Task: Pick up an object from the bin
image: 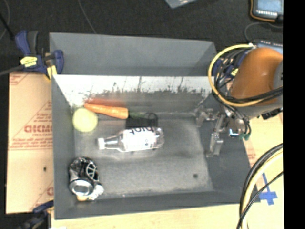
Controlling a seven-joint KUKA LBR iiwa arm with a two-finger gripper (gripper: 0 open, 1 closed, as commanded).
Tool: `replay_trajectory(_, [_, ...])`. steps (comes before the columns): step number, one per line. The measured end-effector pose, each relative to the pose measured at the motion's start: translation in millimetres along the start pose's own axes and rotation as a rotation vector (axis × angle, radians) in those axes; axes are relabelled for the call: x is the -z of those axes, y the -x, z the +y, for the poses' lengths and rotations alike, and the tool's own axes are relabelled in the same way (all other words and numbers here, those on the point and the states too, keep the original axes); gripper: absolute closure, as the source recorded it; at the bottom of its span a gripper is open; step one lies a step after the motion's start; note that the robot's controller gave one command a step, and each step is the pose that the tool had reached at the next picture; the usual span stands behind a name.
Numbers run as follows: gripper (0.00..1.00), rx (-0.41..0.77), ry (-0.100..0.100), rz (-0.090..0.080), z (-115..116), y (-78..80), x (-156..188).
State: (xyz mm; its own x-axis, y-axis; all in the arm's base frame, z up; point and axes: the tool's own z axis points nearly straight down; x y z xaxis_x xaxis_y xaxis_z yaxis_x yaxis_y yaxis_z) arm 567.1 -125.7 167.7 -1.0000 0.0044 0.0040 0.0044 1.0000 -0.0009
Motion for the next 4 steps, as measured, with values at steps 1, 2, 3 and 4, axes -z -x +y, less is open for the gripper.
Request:
replay_trajectory(1, [0.0,0.004,-0.002,-0.008,0.5,1.8,4.7])
replay_trajectory(2, [0.0,0.071,-0.002,-0.01,61.9,38.5,-70.7])
replay_trajectory(3, [0.0,0.208,-0.001,0.0,73.5,43.1,-64.8])
replay_trajectory(4, [0.0,0.287,-0.005,-0.013,141.4,39.7,-61.7])
